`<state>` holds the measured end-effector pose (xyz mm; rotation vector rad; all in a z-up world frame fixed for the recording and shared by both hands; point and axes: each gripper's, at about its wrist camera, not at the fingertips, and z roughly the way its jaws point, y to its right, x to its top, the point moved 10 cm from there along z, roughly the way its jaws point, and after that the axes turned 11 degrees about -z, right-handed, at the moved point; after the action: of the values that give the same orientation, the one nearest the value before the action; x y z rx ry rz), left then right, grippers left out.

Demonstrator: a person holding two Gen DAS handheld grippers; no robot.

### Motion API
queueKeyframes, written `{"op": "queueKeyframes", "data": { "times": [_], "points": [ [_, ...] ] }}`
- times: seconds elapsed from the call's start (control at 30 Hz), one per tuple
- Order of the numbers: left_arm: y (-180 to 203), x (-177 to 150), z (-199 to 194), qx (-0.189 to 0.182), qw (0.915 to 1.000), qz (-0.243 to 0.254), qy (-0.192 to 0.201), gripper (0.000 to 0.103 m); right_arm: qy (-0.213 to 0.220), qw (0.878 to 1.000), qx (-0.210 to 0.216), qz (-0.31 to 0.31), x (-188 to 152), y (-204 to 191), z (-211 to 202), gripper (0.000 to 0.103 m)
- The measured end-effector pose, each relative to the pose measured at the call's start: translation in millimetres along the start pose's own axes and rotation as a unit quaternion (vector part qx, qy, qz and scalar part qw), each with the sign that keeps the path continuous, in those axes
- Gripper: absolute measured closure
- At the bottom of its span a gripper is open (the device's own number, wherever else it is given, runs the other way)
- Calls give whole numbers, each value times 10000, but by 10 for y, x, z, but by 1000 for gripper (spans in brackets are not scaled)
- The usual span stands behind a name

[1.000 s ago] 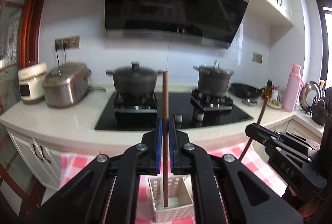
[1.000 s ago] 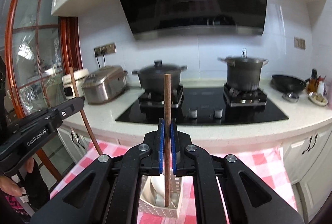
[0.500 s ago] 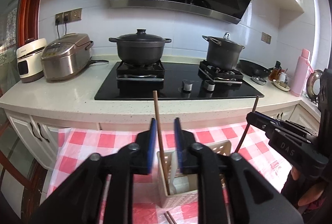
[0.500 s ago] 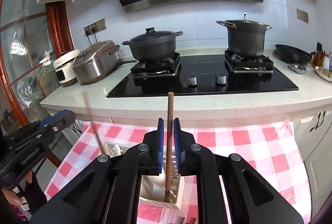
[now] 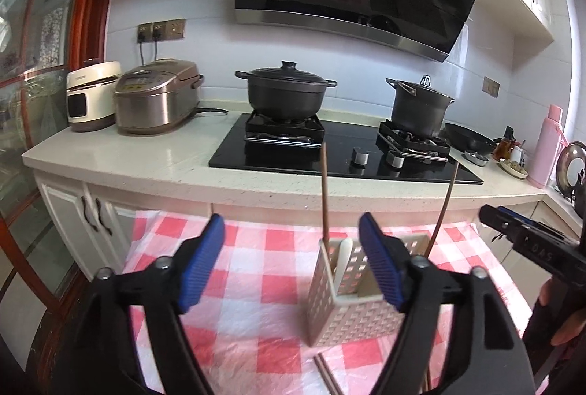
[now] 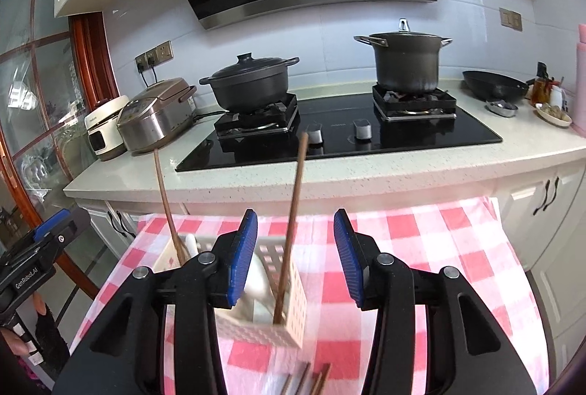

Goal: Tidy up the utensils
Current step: 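Lower the chopsticks into the caddy and open both tools, then move both tools back over the loose chopsticks and close on one each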

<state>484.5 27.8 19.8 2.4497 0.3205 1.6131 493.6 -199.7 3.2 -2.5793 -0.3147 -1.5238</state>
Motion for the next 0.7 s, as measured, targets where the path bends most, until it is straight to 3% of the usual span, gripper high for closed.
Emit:
{"op": "queueKeyframes", "data": {
  "times": [0.03, 0.1, 0.3, 0.47, 0.7],
  "points": [
    [-29, -56, -61, 29, 10000, 7, 75, 13, -12, 10000, -18, -11, -61, -2, -37, 60],
    [-59, -153, -156, 72, 9997, 44, 210, 5, -39, 10000, -40, -24, -222, -15, -125, 53],
    [-128, -691, -273, 88, 9999, 75, -102, 5, -226, 9995, -160, -177, -774, -85, -324, 45],
    [-224, -1136, -219, 190, 9982, 23, -573, 5, -616, 9978, -210, -153, -1313, -137, -351, 46],
    [-351, -1562, -230, 336, 9959, -73, -836, 5, -1144, 9931, -239, 98, -1888, -121, -264, 49]
  ]
}}
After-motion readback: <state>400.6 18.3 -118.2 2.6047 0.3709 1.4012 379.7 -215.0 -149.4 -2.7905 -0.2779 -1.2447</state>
